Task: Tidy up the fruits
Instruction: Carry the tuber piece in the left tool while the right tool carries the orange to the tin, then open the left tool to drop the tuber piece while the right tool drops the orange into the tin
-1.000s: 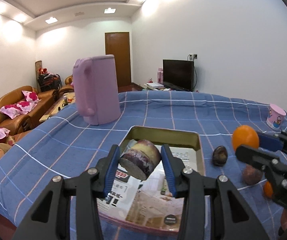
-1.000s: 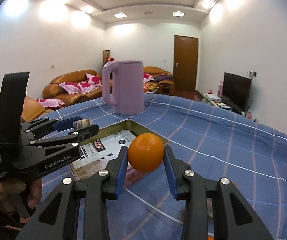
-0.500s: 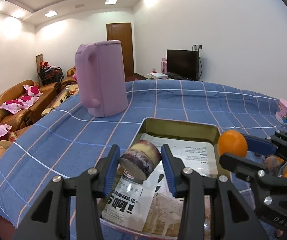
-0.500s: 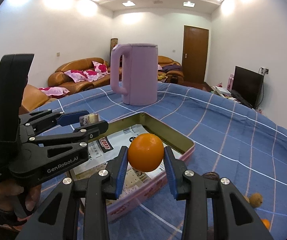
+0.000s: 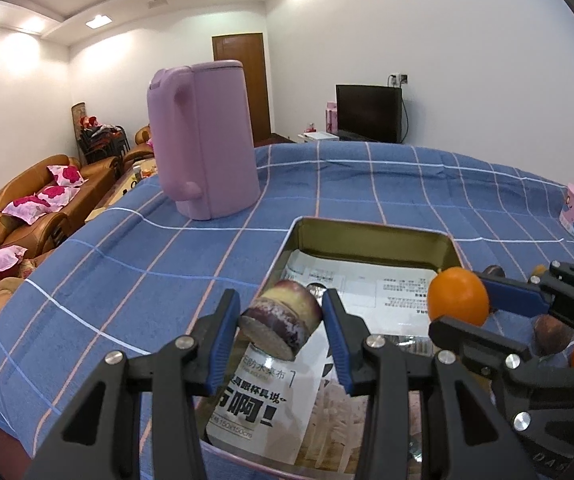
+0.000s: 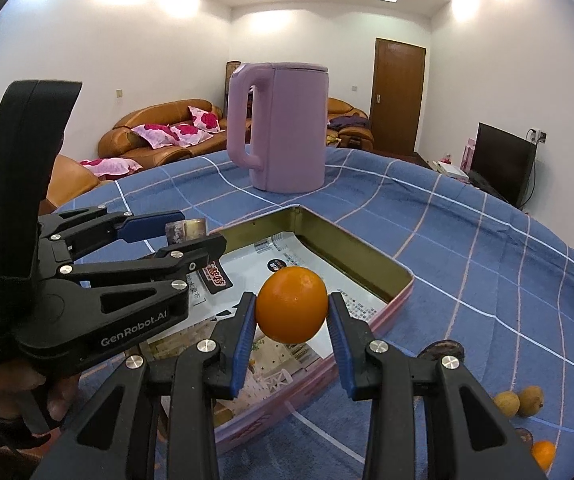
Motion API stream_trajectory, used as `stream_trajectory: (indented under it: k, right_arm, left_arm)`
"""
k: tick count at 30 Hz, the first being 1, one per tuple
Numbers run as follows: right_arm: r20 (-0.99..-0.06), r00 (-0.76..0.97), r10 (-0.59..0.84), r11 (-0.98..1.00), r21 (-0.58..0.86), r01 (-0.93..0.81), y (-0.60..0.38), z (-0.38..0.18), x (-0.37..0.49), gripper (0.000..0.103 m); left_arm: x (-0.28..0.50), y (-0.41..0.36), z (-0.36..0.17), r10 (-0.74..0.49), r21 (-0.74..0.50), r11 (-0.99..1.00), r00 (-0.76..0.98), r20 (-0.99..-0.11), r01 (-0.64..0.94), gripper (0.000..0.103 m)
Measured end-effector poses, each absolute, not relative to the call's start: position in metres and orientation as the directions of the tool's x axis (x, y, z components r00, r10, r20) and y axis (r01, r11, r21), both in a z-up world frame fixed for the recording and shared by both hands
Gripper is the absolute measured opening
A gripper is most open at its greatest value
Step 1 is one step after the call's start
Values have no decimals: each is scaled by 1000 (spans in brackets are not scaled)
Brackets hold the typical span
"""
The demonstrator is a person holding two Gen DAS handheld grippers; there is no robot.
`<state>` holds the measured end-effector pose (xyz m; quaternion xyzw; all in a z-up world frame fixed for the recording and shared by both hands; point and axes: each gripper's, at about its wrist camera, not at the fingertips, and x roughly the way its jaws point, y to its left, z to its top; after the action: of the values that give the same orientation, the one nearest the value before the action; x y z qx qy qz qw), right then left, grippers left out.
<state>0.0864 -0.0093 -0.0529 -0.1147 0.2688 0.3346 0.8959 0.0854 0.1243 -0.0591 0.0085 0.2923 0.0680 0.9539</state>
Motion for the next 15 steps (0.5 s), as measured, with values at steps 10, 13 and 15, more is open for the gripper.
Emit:
stream_trajectory:
  k: [10,13,15]
  right_arm:
    - [-587,614,528,742,-32,-669,-2,-59,89,38]
    - [-594,609,525,741,-32,-671,-1,-60,90,38]
    - [-600,604,526,741,-27,-671,-1,-61,91,38]
  left_arm:
    - [89,124,-62,130,59,991,808,-574,-118,45]
    - [89,124,-63,135,63,991,804,-579,-120,45]
    - [89,123,-63,144,69,989,804,-576,-127,46]
